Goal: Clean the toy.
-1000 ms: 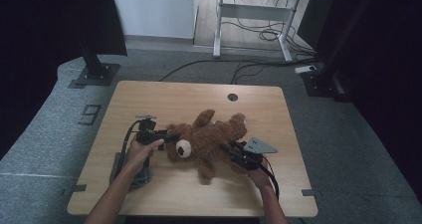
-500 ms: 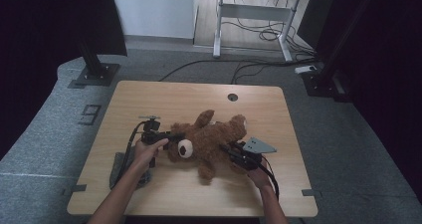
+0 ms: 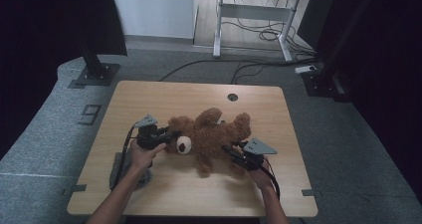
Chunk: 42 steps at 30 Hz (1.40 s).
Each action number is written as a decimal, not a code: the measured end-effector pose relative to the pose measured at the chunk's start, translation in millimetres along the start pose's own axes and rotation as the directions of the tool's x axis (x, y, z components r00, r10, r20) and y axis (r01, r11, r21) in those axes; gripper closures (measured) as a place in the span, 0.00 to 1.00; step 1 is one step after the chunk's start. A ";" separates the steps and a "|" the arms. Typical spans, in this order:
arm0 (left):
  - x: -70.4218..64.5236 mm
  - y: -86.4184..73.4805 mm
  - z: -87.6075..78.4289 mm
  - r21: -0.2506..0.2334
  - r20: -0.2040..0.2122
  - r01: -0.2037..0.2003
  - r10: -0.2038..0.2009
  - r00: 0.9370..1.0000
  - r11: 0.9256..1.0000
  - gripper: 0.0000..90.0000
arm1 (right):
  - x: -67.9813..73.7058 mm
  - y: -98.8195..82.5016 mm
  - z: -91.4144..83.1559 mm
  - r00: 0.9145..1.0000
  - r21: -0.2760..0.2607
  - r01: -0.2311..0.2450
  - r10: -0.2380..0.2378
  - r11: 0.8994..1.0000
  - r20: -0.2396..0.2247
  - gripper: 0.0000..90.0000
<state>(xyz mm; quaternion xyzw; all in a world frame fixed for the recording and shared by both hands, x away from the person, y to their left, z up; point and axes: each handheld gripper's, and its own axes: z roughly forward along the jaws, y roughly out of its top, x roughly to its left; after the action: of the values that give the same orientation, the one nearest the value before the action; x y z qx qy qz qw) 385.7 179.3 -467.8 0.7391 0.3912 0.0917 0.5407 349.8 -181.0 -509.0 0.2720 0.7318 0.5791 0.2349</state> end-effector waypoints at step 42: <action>-15.2 -18.4 -7.9 -0.045 -0.032 -0.138 0.137 0.990 0.989 0.73 | -13.8 30.9 26.4 0.990 0.372 -0.089 0.122 0.924 -0.065 0.10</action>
<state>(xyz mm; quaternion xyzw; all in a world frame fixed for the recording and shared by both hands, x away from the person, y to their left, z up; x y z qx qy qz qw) 362.2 176.8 -476.3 0.7499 0.3447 0.1485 0.5448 381.3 -165.6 -484.3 0.3248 0.8211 0.4548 0.1159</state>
